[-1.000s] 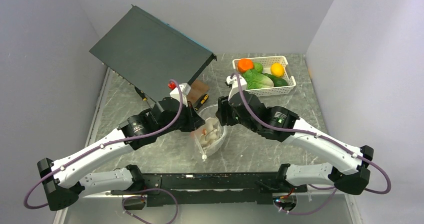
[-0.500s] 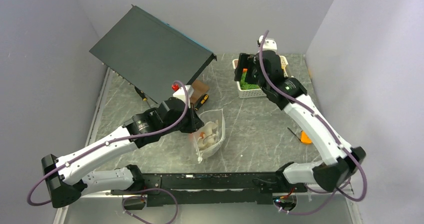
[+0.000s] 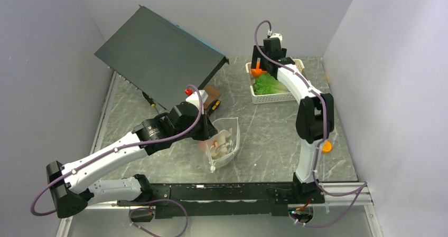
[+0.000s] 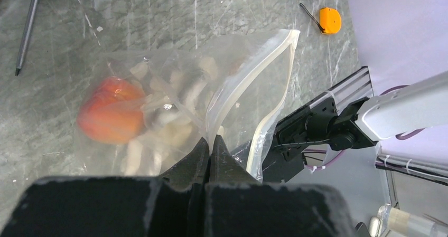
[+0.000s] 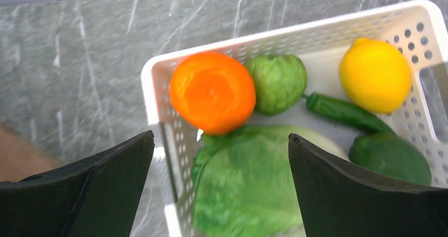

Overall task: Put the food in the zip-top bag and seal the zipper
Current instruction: Pick up the fake fruit from the bin.

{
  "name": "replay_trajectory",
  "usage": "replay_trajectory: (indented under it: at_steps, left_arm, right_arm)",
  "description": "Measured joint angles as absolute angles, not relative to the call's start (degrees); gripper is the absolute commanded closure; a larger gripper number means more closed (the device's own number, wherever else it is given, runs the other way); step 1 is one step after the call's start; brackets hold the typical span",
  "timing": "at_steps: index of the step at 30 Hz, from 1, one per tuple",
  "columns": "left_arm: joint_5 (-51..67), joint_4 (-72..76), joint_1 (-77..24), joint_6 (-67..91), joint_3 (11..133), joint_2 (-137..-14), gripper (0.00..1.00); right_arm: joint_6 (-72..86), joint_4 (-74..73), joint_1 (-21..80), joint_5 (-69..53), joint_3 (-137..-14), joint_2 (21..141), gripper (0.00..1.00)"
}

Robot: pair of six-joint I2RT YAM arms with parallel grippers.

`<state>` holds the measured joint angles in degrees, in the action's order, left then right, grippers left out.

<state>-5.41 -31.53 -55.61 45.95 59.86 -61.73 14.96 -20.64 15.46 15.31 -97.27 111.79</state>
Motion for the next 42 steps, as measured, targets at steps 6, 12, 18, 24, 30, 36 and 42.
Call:
replay_trajectory:
  at_steps: [6,12,18,24,30,36,42]
  left_arm:
    - [-5.48,-31.59,-55.57,45.10,59.86,-61.71,1.00]
    - [-5.87,-31.62,-55.53,44.14,59.86,-61.71,1.00]
    - [-5.93,-31.99,-55.22,43.16,59.92,-61.73,1.00]
    - [-5.91,-32.01,-54.48,43.09,59.92,-61.73,1.00]
    - [-5.89,-32.01,-54.28,43.11,59.92,-61.73,1.00]
    - [-5.87,-32.01,-54.26,43.16,59.92,-61.71,1.00]
    - [-5.87,-31.97,-54.15,43.38,59.75,-61.71,1.00]
  right_arm:
    - [12.75,-19.94,13.69,12.93,-107.00,121.93,0.00]
    - [11.31,-19.16,13.56,9.69,-111.37,126.13,0.00]
    - [10.22,-18.92,13.58,9.50,-111.59,128.46,0.00]
    - [9.39,-19.77,13.58,10.17,-111.92,131.04,0.11]
    - [9.28,-20.49,13.58,10.11,-112.01,131.59,0.39]
    - [9.17,-21.02,13.58,9.93,-112.14,131.11,0.73]
    - [9.45,-22.46,13.58,8.62,-109.38,124.16,0.82]
